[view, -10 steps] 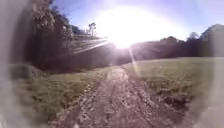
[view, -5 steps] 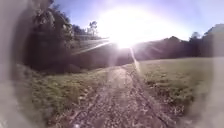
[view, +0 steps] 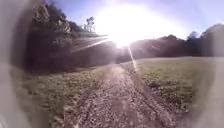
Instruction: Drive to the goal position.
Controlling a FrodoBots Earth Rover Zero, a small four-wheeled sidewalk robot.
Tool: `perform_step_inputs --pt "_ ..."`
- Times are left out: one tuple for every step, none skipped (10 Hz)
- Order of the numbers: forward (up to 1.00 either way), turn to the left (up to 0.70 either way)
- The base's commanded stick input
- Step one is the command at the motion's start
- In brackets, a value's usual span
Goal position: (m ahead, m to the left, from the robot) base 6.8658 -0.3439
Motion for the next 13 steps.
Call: perform_step_inputs --pt "0.85 0.00" --pt "0.85 0.00" --pt "0.85 0.00" --pt "0.85 0.00" --pt "0.85 0.00" --pt "0.85 -0.01" --pt "0.85 -0.34" --pt "0.85 -0.34" --pt "0.85 -0.22" --pt "0.85 -0.07" --pt "0.85 0.00" --pt "0.85 0.00" --pt "0.85 0.00"
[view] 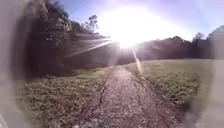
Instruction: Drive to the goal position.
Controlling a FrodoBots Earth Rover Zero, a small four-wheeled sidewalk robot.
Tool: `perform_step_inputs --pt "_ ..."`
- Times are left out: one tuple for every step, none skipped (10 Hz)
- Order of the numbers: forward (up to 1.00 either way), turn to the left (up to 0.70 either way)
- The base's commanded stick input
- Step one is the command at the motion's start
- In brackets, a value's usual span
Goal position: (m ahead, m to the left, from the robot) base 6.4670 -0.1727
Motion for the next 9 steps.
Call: perform_step_inputs --pt "0.85 0.00" --pt "0.85 0.00" --pt "0.85 0.00" --pt "0.85 0.00" --pt "0.85 0.00" --pt "0.85 0.00" --pt "0.85 0.00" --pt "0.85 0.00" --pt "0.85 0.00"
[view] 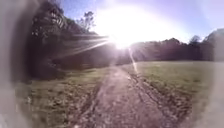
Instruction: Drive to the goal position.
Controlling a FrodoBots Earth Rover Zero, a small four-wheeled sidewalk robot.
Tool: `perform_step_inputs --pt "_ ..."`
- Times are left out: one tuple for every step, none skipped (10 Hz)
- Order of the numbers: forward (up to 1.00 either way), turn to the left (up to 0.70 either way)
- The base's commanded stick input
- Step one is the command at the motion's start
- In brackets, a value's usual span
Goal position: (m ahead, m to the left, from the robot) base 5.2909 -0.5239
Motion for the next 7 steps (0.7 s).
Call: perform_step_inputs --pt "0.85 -0.16" --pt "0.85 -0.29" --pt "0.85 -0.34" --pt "0.85 -0.34" --pt "0.85 -0.34" --pt "0.85 -0.34" --pt "0.85 -0.34"
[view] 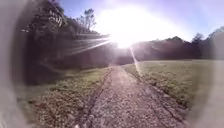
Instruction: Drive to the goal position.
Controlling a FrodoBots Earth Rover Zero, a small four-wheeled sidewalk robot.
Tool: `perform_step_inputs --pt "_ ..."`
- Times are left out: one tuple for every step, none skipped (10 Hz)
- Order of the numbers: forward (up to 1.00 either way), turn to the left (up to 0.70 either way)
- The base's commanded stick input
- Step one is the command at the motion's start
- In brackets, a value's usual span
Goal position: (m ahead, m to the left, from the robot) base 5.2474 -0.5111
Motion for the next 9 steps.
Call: perform_step_inputs --pt "0.85 -0.16" --pt "0.85 0.00" --pt "0.85 0.00" --pt "0.85 0.00" --pt "0.85 0.00" --pt "0.85 0.00" --pt "0.85 0.00" --pt "0.85 0.00" --pt "0.85 0.00"
